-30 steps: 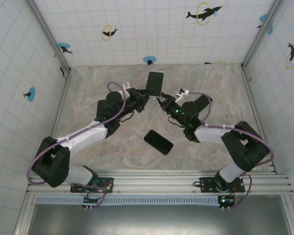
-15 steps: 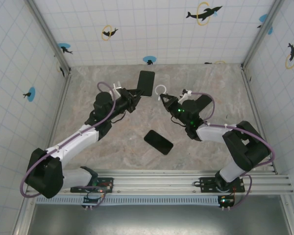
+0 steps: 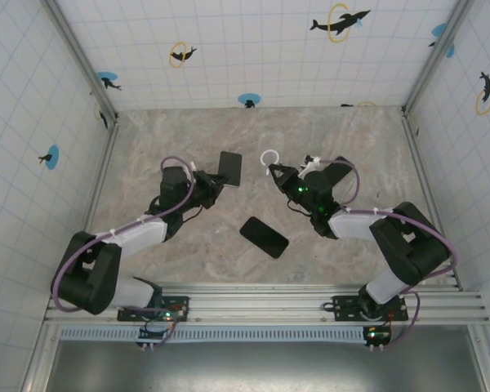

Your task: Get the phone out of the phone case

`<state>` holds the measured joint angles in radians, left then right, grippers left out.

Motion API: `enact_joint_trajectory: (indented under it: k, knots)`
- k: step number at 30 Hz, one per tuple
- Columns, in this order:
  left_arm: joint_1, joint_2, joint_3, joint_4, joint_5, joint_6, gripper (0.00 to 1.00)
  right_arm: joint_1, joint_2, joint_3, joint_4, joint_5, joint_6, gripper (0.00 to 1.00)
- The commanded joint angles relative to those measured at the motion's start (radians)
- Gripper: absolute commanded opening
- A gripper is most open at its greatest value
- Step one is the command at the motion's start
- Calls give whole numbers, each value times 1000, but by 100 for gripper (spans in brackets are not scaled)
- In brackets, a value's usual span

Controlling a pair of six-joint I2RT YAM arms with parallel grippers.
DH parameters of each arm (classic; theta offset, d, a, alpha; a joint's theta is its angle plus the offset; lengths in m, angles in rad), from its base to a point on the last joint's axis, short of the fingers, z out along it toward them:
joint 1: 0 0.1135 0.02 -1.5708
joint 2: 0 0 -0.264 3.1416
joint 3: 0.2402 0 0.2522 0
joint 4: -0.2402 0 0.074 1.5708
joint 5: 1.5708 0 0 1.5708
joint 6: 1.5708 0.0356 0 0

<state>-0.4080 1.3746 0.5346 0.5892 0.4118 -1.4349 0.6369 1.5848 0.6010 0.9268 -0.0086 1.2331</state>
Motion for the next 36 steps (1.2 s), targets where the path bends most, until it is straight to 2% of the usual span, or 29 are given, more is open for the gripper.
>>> enact_joint_trajectory:
  k: [1, 7, 27, 36]
  knots:
    - [27, 32, 8, 113, 27, 63, 3, 13, 6, -17, 53, -2, 6, 0]
    - [74, 125, -21, 204, 51, 66, 2, 21, 14, -39, 72, -5, 22, 0]
    - [117, 446, 46, 440, 116, -10, 3, 31, 84, -45, 132, -39, 51, 0]
    - [124, 486, 56, 373, 109, -5, 8, 26, 108, -19, 113, -62, 52, 0]
